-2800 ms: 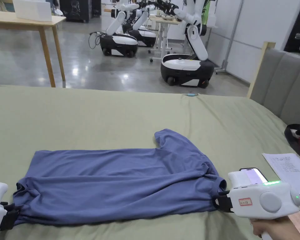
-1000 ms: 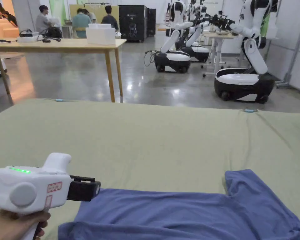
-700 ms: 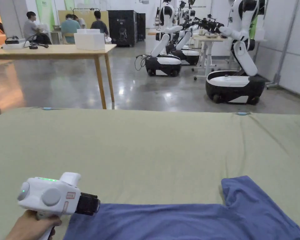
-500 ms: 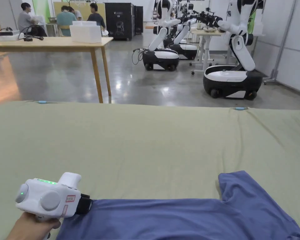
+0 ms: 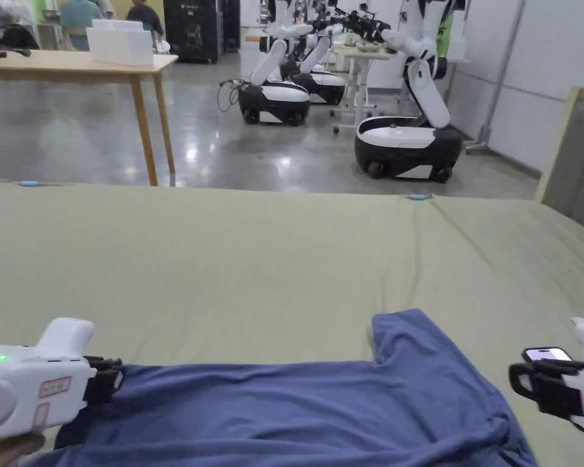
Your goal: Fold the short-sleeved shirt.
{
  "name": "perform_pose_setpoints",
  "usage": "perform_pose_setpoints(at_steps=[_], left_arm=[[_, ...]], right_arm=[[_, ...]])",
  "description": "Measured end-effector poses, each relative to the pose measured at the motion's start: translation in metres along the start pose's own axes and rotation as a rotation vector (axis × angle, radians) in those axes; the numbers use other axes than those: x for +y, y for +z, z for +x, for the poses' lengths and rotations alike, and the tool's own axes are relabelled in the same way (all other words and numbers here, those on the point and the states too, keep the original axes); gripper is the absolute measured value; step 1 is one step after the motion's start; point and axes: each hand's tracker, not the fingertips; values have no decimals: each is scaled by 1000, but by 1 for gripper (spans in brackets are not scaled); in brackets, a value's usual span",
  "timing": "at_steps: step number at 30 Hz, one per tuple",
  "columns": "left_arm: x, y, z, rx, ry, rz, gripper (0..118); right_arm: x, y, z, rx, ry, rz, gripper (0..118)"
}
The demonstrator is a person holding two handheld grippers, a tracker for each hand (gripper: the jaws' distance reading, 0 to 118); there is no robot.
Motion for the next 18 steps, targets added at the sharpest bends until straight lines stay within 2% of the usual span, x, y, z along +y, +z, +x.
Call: perform_pose_setpoints(at_steps=[1,2,3,4,5,7,11,12,15,16,18], left_arm=[[-2,4,2,0,-3,7,0],[-5,6,4,-3,-8,13,0],[-7,8,6,-2,-12,16,0],[-8,9,7,-1,-14,16,0],[-9,11,8,-7,-2,10,0],[-11,17,20,-12,1,6,0],[-11,18,24,-15,0,1,0],[-11,18,24,-16,4,1,0],[-10,17,23,-11,5,-6,0],[-10,17,25,-11,1,-8,0],[-9,17,26,-17,0,-14,0]], right_arm=[[8,-23,7,0,0,-12,2],[14,-46,16,19,-13,-43,16],[18,-69,25,39,-23,-92,50],[19,-92,34,16,-45,-143,96],[20,-111,40,-8,-43,-205,107],[20,-135,45,-104,-20,-227,99],[15,-167,55,-93,-21,-352,94],[14,-170,52,-98,-14,-366,86],[11,-171,42,-88,34,-365,36],[12,-170,34,-72,55,-361,0],[12,-170,20,-50,119,-349,0]])
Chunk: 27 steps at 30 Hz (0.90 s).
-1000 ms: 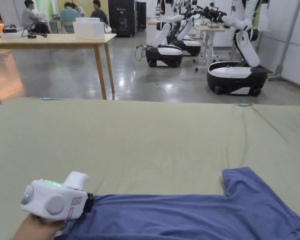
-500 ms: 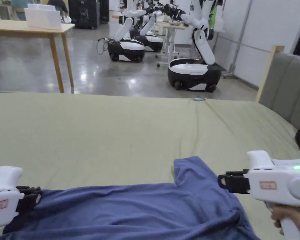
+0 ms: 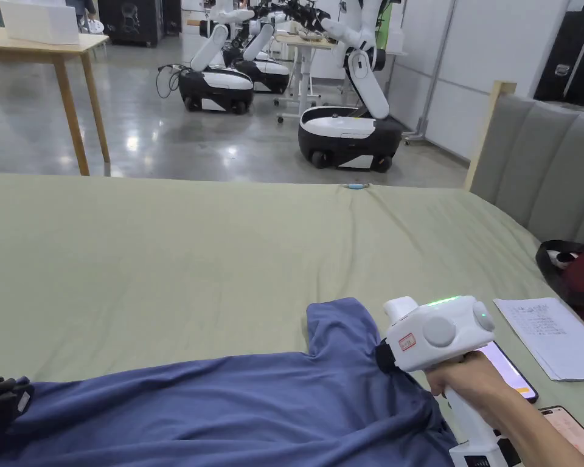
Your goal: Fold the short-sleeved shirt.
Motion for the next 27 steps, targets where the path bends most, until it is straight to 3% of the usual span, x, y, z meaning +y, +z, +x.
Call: perform_pose_setpoints(at_steps=[2,4,7,11,16,19,23,27], left_arm=[[1,2,2,2,-16,0,0],[2,7,0,7,-19,3,0],[1,29,-4,4,-20,35,0],[-8,69,-8,-18,-5,120,0],[-47,118,-10,-87,30,200,0],[-78,129,-9,-105,34,186,0],[-112,120,-10,-145,46,97,1],[-129,104,-11,-127,31,5,1]], right_arm=[[4,-3,-9,-38,38,-57,0],[3,11,-12,-103,73,5,0],[-4,56,-8,-60,30,131,0],[-42,140,-14,7,30,275,0],[-120,215,-26,47,64,332,1],[-165,227,-35,89,77,290,1],[-200,213,-49,109,160,119,2],[-207,181,-52,33,209,2,2]])
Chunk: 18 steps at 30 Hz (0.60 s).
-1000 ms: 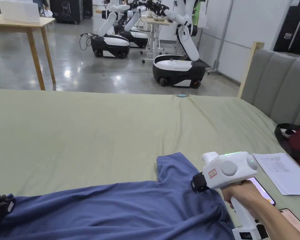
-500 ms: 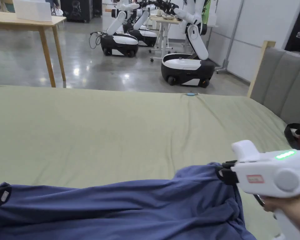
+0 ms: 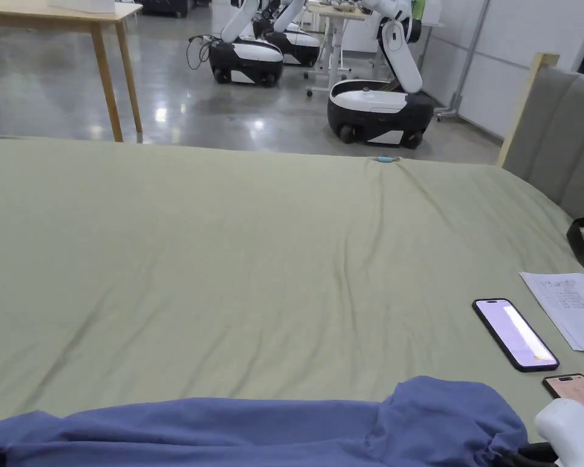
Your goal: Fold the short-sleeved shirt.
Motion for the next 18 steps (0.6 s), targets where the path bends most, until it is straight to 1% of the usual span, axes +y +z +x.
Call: perform_pose_setpoints(at_steps=[1,2,3,4,5,7,8,9,10,11,12,13,14,15,16,17,18], left_arm=[[-2,-5,0,10,-8,-27,1],[-4,-9,0,7,-7,-54,1],[-6,-11,1,-2,-13,-81,1],[-7,-15,3,21,-21,-99,1],[-8,-17,4,20,-26,-111,1],[-7,-19,6,29,-35,-93,1],[-5,-19,5,29,-31,-93,2],[-6,-19,3,33,-24,-90,7],[-6,-19,4,38,-18,-80,23],[-6,-18,5,56,-20,-64,48],[-4,-15,6,78,-19,-50,80],[-4,-10,5,82,-13,-43,114],[-1,-4,6,88,-8,-50,118],[1,4,7,106,-3,-60,118],[1,21,10,114,-7,-32,117],[4,44,15,120,-19,83,112],[4,63,21,127,-18,145,112]], right_arm=[[1,-8,0,-11,1,-21,2],[1,-18,3,10,-10,-52,2],[2,-26,3,-9,-10,-73,2],[3,-32,3,-34,-14,-77,2],[4,-39,2,-43,-3,-82,2],[5,-44,2,-56,1,-83,3],[6,-45,2,-57,-5,-85,5],[5,-43,2,-56,-9,-87,11],[4,-41,3,-58,-11,-81,31],[2,-35,3,-58,-10,-70,57],[0,-29,4,-90,-3,-45,90],[-3,-18,4,-101,-11,-25,114],[-6,-5,7,-83,-38,-16,114],[-9,15,5,-80,-73,22,115],[-13,42,2,-63,-99,114,114],[-17,73,-4,-73,-142,210,113],[-21,98,-10,-93,-180,285,113]])
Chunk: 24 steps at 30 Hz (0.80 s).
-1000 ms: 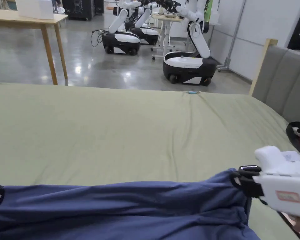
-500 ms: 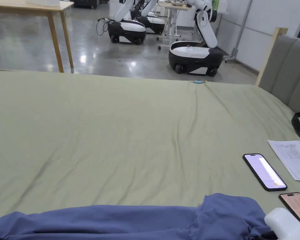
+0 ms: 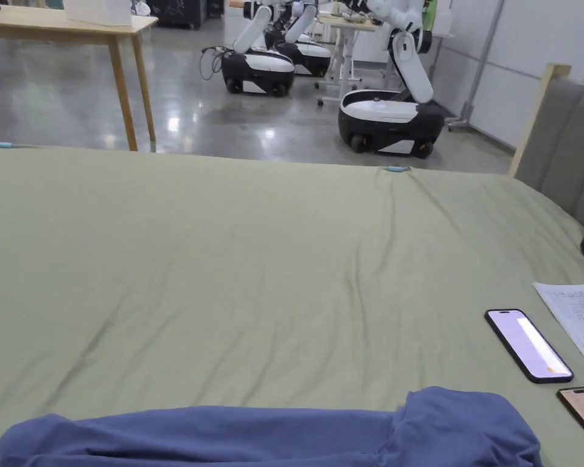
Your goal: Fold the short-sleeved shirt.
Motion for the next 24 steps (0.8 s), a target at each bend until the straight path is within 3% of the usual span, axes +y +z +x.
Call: perform_pose_setpoints(at_steps=[3,4,5,6,7,8,9,11,13,15,17,19,20,21,22,23,24], left_arm=[[5,67,11,-20,29,201,113],[3,85,15,-30,48,245,109],[0,100,19,-30,66,295,94],[-3,111,21,-26,73,324,59],[-6,116,24,0,84,342,0],[-7,117,27,20,94,331,0],[-13,118,26,84,93,319,0],[-20,115,24,13,73,297,0],[-22,107,23,-3,104,254,0],[-19,94,16,-13,138,190,0],[-16,73,2,-20,149,185,0],[-13,50,-20,-118,267,180,0],[-10,33,-36,-203,375,132,8],[-9,18,-48,-306,458,62,29],[-12,0,-60,-381,545,-30,82],[-15,-15,-70,-396,578,-35,115],[-17,-29,-75,-394,581,-78,117]], right_arm=[[1,77,-19,21,-83,278,113],[-2,94,-26,29,-111,353,112],[-4,104,-34,35,-121,394,107],[-6,111,-40,28,-127,436,87],[-7,113,-47,10,-118,457,32],[-6,109,-52,-28,-122,453,0],[-7,106,-56,-60,-112,454,0],[-6,101,-59,43,-118,395,0],[-5,95,-64,7,-95,420,0],[-3,95,-65,55,-88,395,0],[-1,94,-69,43,-79,408,0],[1,94,-69,54,-79,408,0],[0,93,-70,55,-85,407,0],[0,93,-70,58,-94,404,0],[-1,93,-70,71,-104,393,0],[-1,92,-71,70,-104,392,0],[-2,91,-73,68,-100,390,0]])
